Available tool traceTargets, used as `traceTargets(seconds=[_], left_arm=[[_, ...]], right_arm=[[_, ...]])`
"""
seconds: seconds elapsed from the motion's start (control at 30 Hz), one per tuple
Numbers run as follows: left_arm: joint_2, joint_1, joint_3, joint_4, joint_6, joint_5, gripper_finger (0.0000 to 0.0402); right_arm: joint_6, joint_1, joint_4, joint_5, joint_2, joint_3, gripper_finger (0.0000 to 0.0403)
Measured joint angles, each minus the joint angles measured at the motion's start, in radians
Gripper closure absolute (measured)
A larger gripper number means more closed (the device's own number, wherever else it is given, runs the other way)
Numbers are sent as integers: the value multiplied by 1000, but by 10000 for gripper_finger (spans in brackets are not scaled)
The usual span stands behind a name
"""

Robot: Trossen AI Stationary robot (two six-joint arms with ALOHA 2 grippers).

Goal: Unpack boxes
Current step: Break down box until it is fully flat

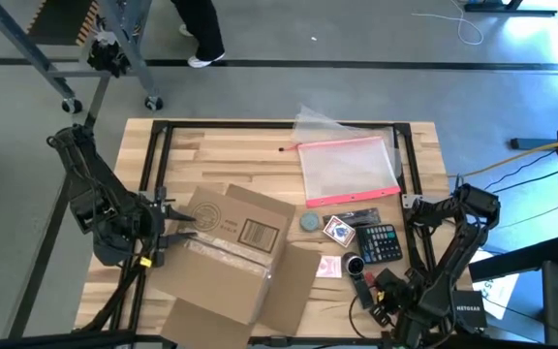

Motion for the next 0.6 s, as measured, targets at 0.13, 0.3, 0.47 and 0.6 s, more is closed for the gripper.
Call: traceTargets(seconds=[0.13,0.3,0.47,0.6], left_arm=[[0,0,0,2,1,-2,261],[0,0,0,2,0,-4,261],[-1,0,0,2,0,-5,261],[-1,0,1,2,0,-6,261]], right_arm=[[0,0,-52,3,-2,55,294],[-1,0,-131,25,-3,126,308],[-20,0,-184,42,-4,160,346],[-21,0,-174,42,-5,158,361]])
